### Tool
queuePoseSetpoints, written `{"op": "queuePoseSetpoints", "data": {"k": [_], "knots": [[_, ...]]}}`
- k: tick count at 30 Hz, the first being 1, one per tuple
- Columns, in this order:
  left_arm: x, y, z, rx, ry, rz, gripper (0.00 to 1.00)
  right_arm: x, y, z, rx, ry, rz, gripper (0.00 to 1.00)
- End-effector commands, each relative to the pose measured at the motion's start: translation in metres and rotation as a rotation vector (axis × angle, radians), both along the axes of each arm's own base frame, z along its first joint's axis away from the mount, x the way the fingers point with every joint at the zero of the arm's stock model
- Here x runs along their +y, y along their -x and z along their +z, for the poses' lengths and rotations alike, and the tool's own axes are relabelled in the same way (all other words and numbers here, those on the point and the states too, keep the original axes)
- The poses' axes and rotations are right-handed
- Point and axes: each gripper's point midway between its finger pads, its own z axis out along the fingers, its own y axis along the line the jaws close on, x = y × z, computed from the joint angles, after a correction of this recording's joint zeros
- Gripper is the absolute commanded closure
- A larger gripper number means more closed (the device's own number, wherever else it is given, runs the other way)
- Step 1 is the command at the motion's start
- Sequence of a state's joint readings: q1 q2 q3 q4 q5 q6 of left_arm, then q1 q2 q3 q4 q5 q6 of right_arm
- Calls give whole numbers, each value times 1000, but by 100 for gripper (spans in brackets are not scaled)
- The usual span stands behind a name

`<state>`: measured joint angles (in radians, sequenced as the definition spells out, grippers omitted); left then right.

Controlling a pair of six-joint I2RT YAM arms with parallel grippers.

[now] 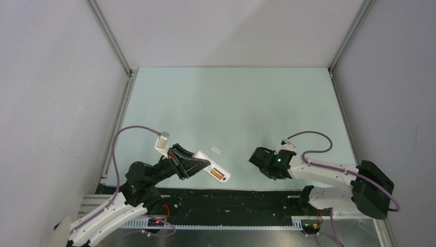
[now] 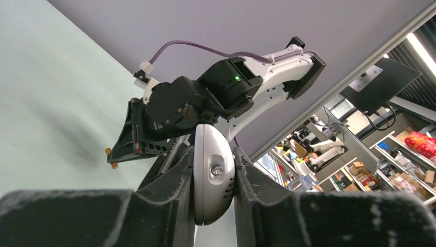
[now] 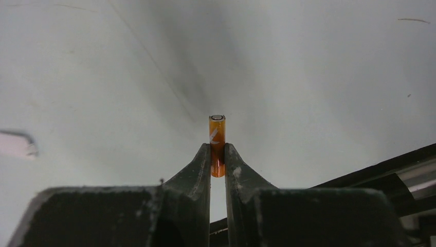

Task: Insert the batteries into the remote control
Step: Adjust the battery at the center of the board.

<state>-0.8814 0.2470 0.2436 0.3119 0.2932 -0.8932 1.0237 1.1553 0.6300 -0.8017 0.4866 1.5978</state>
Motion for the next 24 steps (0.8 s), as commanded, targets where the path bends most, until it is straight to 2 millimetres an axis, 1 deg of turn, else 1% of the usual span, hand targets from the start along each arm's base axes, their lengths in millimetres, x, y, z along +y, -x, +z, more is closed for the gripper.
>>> {"op": "queuePoseSetpoints", "data": {"k": [1, 4, 5, 6, 8, 10, 12, 13, 14, 15, 20, 24], "knots": [[6, 2, 22, -18, 60, 10, 100, 1, -8, 0, 18, 38, -50, 100], [7, 2, 21, -15, 61, 13, 100, 7, -8, -11, 67, 50, 3, 100], [7, 1, 20, -14, 60, 15, 100, 12, -7, -13, 86, 36, 31, 98], [7, 1, 20, -12, 62, 21, 100, 13, -7, -17, 101, 40, 33, 98], [8, -1, 19, -9, 64, 29, 100, 17, -5, -22, 138, 27, 58, 95], [9, -1, 19, -8, 68, 33, 100, 19, -5, -26, 158, 18, 61, 90], [10, -1, 20, -8, 71, 36, 100, 20, -6, -28, 171, 10, 63, 83], [10, 0, 20, -10, 74, 37, 100, 21, -6, -28, 174, 5, 63, 76], [11, -1, 19, -8, 73, 39, 100, 22, -7, -29, 180, -4, 64, 73], [11, 0, 20, -9, 75, 38, 100, 22, -7, -29, 183, -8, 63, 67], [12, 0, 19, -6, 68, 40, 100, 23, -9, -23, 171, -21, 82, 46], [11, -1, 17, -3, 63, 42, 100, 20, -12, -12, 131, -23, 114, 38]]}}
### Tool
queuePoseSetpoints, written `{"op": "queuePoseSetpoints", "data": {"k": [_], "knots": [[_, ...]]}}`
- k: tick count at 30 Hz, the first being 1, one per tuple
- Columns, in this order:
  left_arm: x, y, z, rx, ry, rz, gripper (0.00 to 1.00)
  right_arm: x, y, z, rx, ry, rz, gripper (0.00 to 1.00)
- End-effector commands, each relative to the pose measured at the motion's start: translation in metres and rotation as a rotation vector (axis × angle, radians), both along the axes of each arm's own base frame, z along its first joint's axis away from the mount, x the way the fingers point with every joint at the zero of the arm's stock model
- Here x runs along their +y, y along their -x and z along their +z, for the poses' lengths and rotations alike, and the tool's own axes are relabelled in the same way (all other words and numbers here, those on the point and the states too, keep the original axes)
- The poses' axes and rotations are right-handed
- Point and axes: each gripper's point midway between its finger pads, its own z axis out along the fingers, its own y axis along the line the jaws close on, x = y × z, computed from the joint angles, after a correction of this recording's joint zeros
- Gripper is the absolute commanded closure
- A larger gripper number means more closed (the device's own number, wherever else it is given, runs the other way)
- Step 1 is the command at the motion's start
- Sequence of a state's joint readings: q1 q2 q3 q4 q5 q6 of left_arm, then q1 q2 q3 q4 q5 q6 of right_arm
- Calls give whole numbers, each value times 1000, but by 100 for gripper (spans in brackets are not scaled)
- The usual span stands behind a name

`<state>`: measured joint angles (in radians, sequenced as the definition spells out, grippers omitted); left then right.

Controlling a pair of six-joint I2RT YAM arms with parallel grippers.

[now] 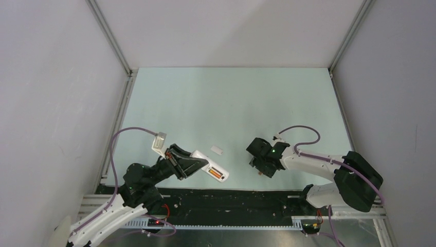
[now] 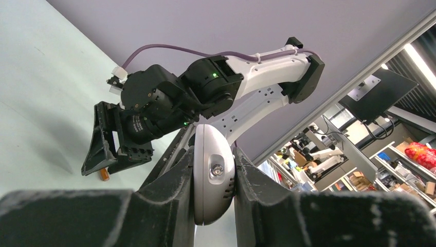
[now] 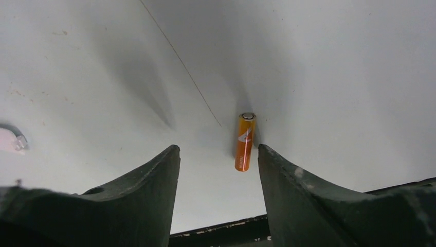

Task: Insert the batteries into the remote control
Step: Adjust the battery at the center of the board.

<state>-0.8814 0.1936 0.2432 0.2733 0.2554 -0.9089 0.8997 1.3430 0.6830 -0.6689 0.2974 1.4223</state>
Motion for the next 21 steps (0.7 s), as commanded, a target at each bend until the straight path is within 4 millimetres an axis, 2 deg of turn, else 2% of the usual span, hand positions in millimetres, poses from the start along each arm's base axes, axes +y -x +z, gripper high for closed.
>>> {"op": "queuePoseSetpoints", "data": {"k": [1, 2, 6, 11, 21], "knots": [[4, 0, 13, -16, 37, 13, 100, -4, -2, 15, -37, -4, 42, 36], [4, 0, 13, -15, 36, 15, 100, -3, -2, 18, -42, -15, 50, 33], [3, 0, 13, -13, 32, 13, 100, 9, -3, 23, -36, -78, 109, 30], [3, -1, 12, -12, 31, 17, 100, 17, 1, 17, -11, -91, 131, 29], [4, -1, 11, -12, 31, 17, 100, 14, 14, 12, 13, -49, 136, 29]]}}
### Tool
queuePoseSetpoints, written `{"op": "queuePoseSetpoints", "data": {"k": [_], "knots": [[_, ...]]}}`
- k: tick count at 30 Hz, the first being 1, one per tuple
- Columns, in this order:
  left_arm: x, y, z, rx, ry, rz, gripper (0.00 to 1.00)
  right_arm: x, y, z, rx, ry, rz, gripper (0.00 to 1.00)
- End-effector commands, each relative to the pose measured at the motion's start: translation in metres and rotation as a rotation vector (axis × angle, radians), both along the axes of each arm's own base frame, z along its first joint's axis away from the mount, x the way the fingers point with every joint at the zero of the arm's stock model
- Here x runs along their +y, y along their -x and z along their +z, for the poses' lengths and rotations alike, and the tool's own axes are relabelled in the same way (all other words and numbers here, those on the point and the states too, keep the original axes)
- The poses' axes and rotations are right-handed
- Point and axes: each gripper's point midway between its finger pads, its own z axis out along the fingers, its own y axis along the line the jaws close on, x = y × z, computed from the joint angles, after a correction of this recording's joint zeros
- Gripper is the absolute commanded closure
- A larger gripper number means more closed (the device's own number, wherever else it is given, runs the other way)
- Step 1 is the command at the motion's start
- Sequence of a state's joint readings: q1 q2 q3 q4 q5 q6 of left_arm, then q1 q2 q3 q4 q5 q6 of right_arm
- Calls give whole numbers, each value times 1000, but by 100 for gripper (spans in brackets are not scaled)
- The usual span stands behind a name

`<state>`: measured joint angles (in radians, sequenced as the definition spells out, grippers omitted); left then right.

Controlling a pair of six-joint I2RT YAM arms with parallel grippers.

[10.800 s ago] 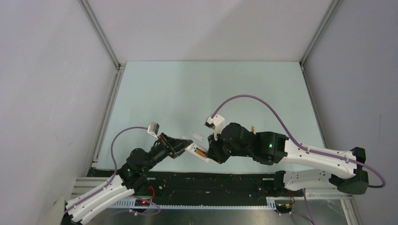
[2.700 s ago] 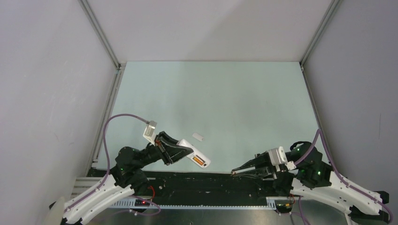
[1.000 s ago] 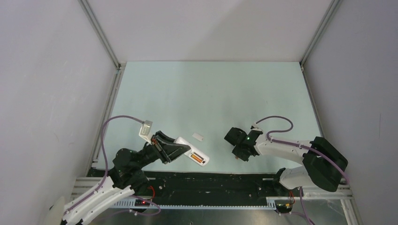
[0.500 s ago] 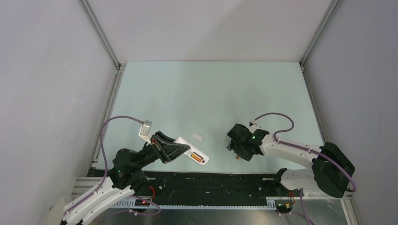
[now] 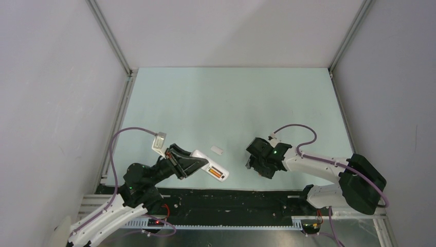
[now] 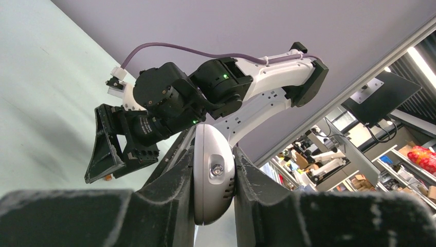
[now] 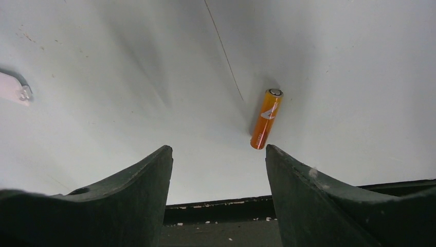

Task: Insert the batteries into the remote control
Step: Adjust the battery at the center of the board.

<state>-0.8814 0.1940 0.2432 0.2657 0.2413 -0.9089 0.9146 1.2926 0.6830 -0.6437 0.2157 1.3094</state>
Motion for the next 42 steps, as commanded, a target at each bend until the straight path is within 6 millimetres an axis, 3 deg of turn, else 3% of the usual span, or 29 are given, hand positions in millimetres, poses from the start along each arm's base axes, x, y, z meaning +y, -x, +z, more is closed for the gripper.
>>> {"op": "queuePoseSetpoints", "data": {"k": [1, 8, 19, 28, 42], "knots": [[3, 2, 12, -19, 33, 3, 100, -4, 4, 0, 2, 26, -9, 29], [4, 2, 13, -17, 37, 4, 100, -7, 5, -9, 22, 61, -1, 29], [6, 1, 13, -17, 43, 16, 100, 5, -6, -16, 21, 18, 34, 30], [6, 1, 12, -18, 40, 15, 100, 15, -18, -14, -7, -38, 42, 30], [7, 2, 14, -22, 39, 18, 100, 13, -41, -14, -49, -55, 35, 32]]}}
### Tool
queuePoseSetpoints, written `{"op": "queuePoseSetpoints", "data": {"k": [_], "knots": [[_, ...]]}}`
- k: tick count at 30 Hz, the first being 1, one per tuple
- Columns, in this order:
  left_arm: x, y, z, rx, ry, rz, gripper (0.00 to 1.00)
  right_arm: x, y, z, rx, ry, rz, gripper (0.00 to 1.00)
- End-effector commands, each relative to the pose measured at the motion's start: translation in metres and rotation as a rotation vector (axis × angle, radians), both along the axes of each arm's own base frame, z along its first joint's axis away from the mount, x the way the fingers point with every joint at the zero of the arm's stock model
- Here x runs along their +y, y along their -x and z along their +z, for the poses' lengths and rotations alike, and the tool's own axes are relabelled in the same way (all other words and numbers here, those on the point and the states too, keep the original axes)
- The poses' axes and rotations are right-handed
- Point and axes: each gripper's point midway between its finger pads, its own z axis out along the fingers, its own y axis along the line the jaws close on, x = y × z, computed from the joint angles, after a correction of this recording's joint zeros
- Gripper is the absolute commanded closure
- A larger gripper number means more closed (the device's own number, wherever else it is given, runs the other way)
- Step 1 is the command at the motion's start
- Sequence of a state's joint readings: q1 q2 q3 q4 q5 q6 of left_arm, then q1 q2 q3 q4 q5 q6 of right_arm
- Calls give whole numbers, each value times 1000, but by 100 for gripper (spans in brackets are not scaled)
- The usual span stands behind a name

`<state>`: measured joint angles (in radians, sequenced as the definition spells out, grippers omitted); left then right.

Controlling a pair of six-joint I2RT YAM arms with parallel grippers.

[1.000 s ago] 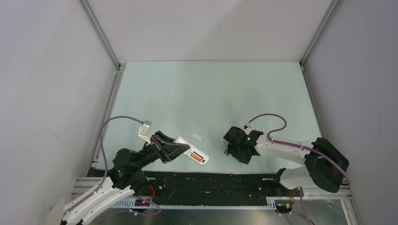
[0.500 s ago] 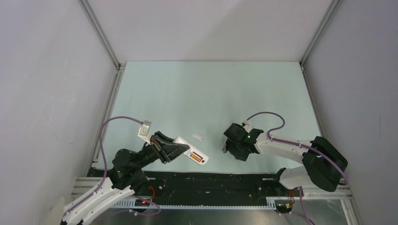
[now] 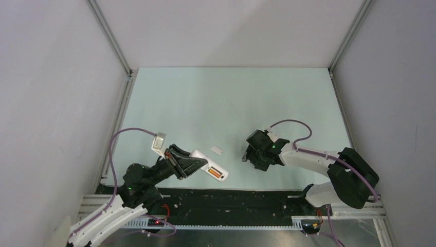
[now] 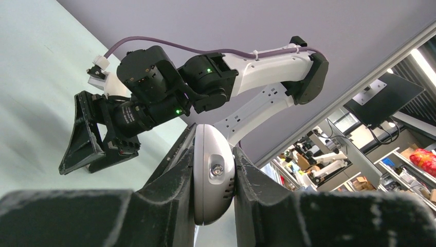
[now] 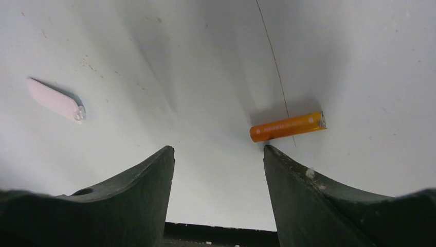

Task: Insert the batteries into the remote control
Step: Adjust the battery at the center of the board.

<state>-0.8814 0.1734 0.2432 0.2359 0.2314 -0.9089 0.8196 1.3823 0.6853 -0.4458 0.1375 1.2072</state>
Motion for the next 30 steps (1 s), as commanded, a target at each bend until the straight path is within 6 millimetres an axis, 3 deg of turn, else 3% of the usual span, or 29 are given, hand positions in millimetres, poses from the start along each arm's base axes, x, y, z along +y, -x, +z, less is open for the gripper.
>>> {"op": "queuePoseSetpoints", "data": {"k": [1, 7, 10, 13, 17, 18, 19, 24, 27, 30], "knots": [[4, 2, 16, -31, 42, 10, 100, -7, -9, -7, -24, 36, 6, 32], [4, 1, 16, -29, 38, 10, 100, -1, -19, 17, -126, -3, 67, 32], [4, 1, 16, -29, 36, 10, 100, 7, -24, 42, -225, -49, 174, 32], [3, 1, 16, -28, 33, 9, 100, 5, -32, 69, -337, -51, 298, 32], [3, 2, 18, -31, 36, 7, 100, -16, -48, 100, -417, -7, 408, 33], [4, 2, 19, -32, 37, 7, 100, -26, -51, 96, -387, 13, 419, 33], [4, 2, 19, -31, 37, 7, 100, -23, -50, 103, -392, 5, 498, 33], [4, 3, 20, -33, 41, 3, 100, -38, -41, 72, -197, 41, 638, 30], [5, 3, 21, -35, 44, 4, 100, -34, -40, 55, -140, 36, 663, 29], [6, 3, 22, -36, 46, 6, 100, -30, -43, 49, -138, 36, 663, 27]]}}
